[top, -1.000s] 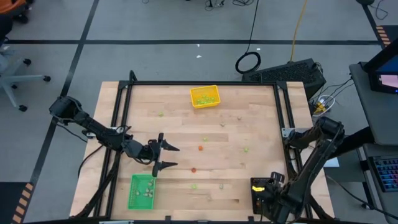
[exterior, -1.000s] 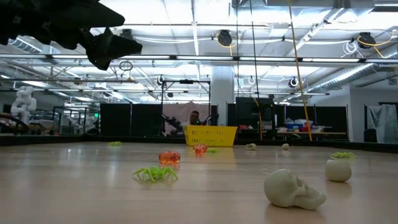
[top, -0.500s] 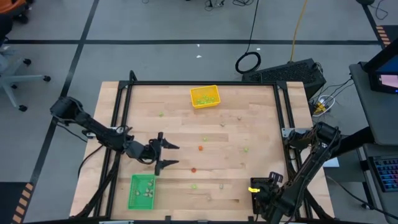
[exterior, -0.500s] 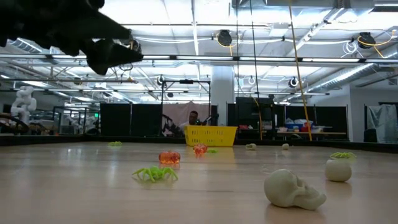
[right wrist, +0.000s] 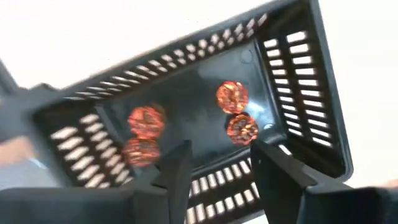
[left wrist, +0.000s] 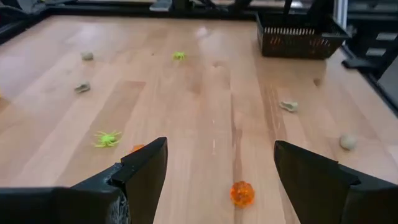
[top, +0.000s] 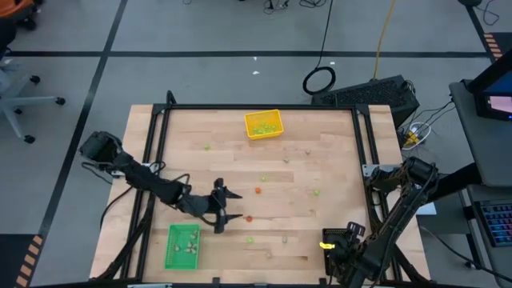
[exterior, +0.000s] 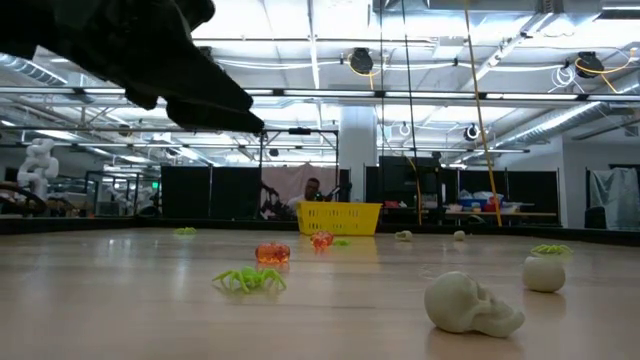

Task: Sort Halloween decoration
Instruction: Put the green spider toy into the yellow bin

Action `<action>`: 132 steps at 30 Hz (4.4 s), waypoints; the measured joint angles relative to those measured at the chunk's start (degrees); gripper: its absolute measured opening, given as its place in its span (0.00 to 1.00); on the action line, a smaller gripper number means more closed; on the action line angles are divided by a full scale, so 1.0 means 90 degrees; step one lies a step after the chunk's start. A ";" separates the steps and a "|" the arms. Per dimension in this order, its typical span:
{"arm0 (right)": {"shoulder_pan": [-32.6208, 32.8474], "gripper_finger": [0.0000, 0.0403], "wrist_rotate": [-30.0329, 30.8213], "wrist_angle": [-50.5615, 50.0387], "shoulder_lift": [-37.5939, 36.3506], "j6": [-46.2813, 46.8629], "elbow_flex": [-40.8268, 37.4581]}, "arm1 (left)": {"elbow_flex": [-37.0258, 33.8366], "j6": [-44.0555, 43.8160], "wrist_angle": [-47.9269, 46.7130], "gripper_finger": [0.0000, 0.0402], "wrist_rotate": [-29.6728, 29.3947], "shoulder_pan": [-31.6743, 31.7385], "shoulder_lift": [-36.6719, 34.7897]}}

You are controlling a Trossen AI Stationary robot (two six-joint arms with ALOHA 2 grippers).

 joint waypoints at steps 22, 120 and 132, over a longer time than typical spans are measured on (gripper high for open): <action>-0.0793 0.33 0.3782 0.2149 0.0620 -0.3698 0.0993 | 0.1665 0.0126 -0.1007 0.73 -0.0068 -0.1099 0.1618; -0.1673 0.33 0.3617 0.4853 0.1440 -0.5758 0.0990 | 0.2573 -0.0783 -0.1935 0.01 0.0981 -0.0726 0.3127; -0.1653 0.33 0.3618 0.4854 0.1440 -0.5782 0.0990 | 0.2612 -0.0069 -0.2189 0.00 0.0591 -0.0738 0.2523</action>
